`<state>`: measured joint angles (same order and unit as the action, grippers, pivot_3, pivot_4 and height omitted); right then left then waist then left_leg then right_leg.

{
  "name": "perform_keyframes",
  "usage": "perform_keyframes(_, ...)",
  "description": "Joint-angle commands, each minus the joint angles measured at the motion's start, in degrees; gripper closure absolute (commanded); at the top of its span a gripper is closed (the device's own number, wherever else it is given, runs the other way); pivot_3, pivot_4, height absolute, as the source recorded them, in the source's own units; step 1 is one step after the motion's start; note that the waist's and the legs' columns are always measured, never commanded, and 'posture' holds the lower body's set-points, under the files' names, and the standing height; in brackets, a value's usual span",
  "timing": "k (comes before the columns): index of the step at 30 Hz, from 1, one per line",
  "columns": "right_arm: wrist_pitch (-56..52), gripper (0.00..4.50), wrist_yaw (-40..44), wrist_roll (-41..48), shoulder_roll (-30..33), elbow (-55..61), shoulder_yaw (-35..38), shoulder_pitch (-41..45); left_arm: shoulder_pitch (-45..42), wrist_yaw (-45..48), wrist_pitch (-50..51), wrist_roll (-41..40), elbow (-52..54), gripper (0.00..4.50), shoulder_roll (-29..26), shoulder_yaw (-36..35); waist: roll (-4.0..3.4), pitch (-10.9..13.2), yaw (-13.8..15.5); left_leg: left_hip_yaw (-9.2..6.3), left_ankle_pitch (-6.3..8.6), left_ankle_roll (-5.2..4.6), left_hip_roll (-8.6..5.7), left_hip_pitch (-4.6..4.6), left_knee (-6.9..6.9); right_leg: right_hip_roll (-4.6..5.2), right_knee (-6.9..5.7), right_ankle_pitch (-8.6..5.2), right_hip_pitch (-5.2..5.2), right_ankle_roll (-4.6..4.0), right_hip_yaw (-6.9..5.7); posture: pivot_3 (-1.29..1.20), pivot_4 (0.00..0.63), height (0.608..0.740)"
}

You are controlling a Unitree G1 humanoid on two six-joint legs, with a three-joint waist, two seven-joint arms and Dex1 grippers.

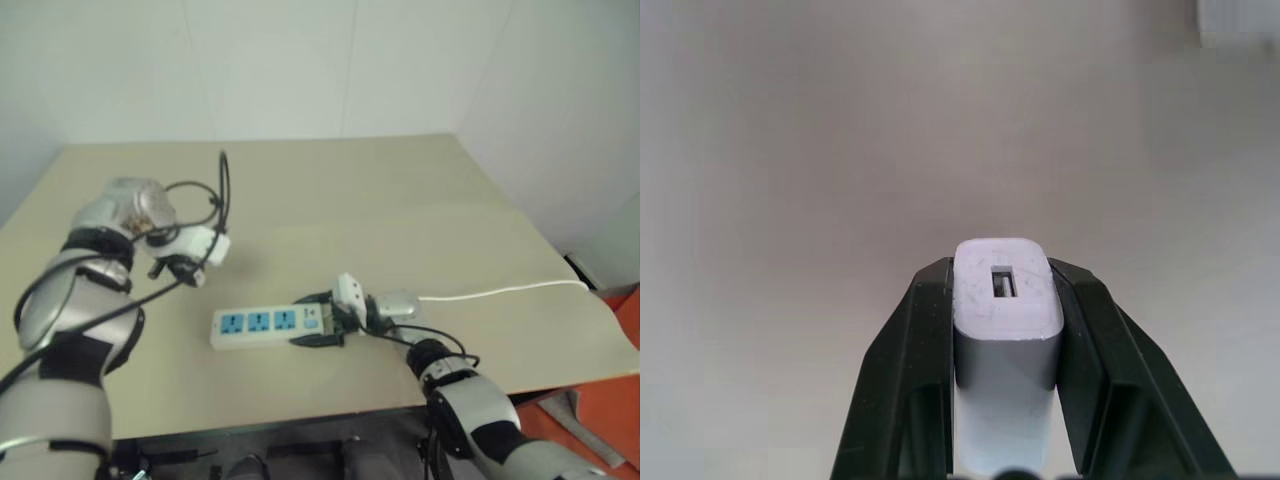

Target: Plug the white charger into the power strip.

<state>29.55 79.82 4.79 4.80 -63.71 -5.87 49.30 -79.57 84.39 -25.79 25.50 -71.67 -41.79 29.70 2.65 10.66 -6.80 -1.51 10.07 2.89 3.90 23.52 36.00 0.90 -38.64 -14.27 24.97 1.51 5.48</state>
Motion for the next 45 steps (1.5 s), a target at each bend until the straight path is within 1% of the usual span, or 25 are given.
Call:
perform_keyframes(1,-0.1,1.06,0.3,0.7,-1.1,0.6,0.4,0.9,-3.1,1.5,1.6,-6.9,3.5,3.49,-1.2,-7.6,0.0,0.0,-0.1,0.0,0.0,0.0,0.0,0.0,0.0,0.0,0.0,0.0,0.0,0.0,0.0,0.0,0.15,0.74)
perform_keyframes(3,0.1,1.06,0.4,0.6,-1.5,0.3,0.4,1.3,-2.1,3.4,4.3,-12.3,7.0,3.49,-1.0,-12.5,0.0,0.0,-0.3,0.01,0.0,0.0,0.0,-0.03,-0.01,0.0,-0.02,0.0,0.0,0.0,0.01,0.0,0.15,0.74)
perform_keyframes(5,0.7,1.06,0.4,0.6,-2.0,0.1,0.4,1.7,1.5,3.3,7.3,-18.0,13.9,3.49,-0.8,-17.3,-0.01,0.0,-0.4,0.0,0.0,0.0,0.01,-0.05,-0.01,0.0,-0.1,0.0,0.0,0.0,0.01,0.0,0.15,0.74)
perform_keyframes(9,0.6,1.06,1.2,0.8,-3.4,-0.2,0.3,2.2,14.6,1.3,21.6,-31.0,38.4,3.49,-0.6,-26.5,-0.02,0.0,-0.6,0.0,0.0,0.0,0.02,-0.17,-0.02,0.0,-0.3,0.0,0.0,0.0,0.05,0.0,0.15,0.74)
perform_keyframes(11,0.8,1.06,1.0,0.3,-3.9,-0.9,0.1,2.4,21.1,-1.5,28.8,-36.2,49.5,3.49,-0.3,-30.0,-0.02,0.0,-0.7,-0.01,0.0,0.0,0.04,-0.18,-0.02,0.0,-0.35,0.07,0.02,-0.11,0.04,0.0,0.15,0.74)
perform_keyframes(13,0.9,1.06,0.7,0.0,-4.1,-1.5,0.0,2.4,26.7,-5.0,33.3,-40.9,57.8,3.49,0.6,-33.1,-0.02,0.0,-0.5,-0.05,0.0,0.0,0.05,-0.16,0.0,0.0,-0.37,0.2,0.02,-0.34,0.0,0.0,0.15,0.74)
perform_keyframes(15,0.9,1.06,0.3,-0.3,-4.2,-1.9,0.1,2.5,32.1,-7.7,40.6,-46.8,65.5,3.49,1.6,-35.9,-0.02,0.0,-0.4,-0.07,0.0,0.0,0.04,-0.15,0.05,0.0,-0.38,0.2,0.01,-0.35,-0.01,0.0,0.15,0.74)
perform_keyframes(17,0.8,1.06,0.3,-0.5,-4.3,-2.0,0.3,2.5,36.6,-9.7,45.5,-50.5,71.3,3.49,1.9,-36.9,-0.02,0.0,-0.3,-0.06,0.0,0.0,0.04,-0.17,0.09,0.0,-0.37,0.2,-0.03,-0.34,-0.01,0.0,0.15,0.74)
perform_keyframes(20,0.4,1.06,0.1,-0.5,-4.3,-2.1,0.5,2.2,43.4,-11.9,49.4,-55.3,77.5,3.49,3.1,-37.8,-0.02,0.0,-0.3,-0.06,0.0,0.0,0.04,-0.31,0.06,0.0,-0.34,0.17,-0.15,-0.28,-0.01,0.0,0.15,0.74)
perform_keyframes(23,0.1,1.06,-0.2,-0.7,-4.3,-2.1,0.4,2.0,47.3,-12.9,53.3,-60.2,79.7,3.49,4.3,-38.5,-0.01,0.0,-0.3,-0.07,0.0,0.0,0.04,-0.32,0.09,0.0,-0.33,0.13,-0.18,-0.23,-0.02,0.0,0.15,0.74)
perform_keyframes(26,-0.3,1.06,-0.8,-1.0,-4.1,-2.1,0.3,1.7,50.7,-11.1,52.2,-61.2,79.9,3.49,4.4,-37.6,-0.01,0.0,-0.3,-0.07,0.0,0.0,0.04,-0.35,0.07,0.0,-0.32,0.11,-0.2,-0.19,-0.02,0.0,0.15,0.74)
perform_keyframes(32,-1.0,1.06,-3.2,-1.1,-3.3,-2.5,0.7,1.7,52.2,-10.7,50.8,-60.7,80.0,3.49,4.2,-35.9,-0.01,0.0,-0.2,-0.06,0.0,0.0,0.03,-0.39,0.07,0.0,-0.26,0.11,-0.29,-0.2,-0.03,0.0,0.15,0.74)
perform_keyframes(36,-1.3,1.06,-3.0,-1.1,-2.6,-2.4,0.7,1.7,51.9,-10.0,50.7,-60.6,79.5,3.49,3.8,-35.4,-0.01,0.0,-0.2,-0.06,0.0,0.0,0.03,-0.68,-0.02,0.0,-0.15,0.05,-0.59,-0.1,-0.03,0.0,0.15,0.74)
perform_keyframes(41,-1.3,1.06,-3.1,-1.2,-2.4,-2.5,0.6,1.8,52.4,-8.7,49.4,-59.5,77.7,3.49,3.6,-34.7,-0.01,0.0,-0.2,-0.07,0.0,0.01,0.03,-0.69,-0.01,0.0,-0.11,0.01,-0.62,-0.03,-0.04,0.0,0.15,0.74)
perform_keyframes(45,-1.3,1.06,-3.1,-1.4,-2.3,-2.5,0.5,1.9,53.9,-7.6,46.4,-58.4,75.4,3.49,4.0,-34.4,-0.01,0.0,-0.2,-0.07,0.0,0.01,0.03,-0.69,-0.02,0.0,-0.1,0.01,-0.63,-0.03,-0.04,0.0,0.15,0.74)
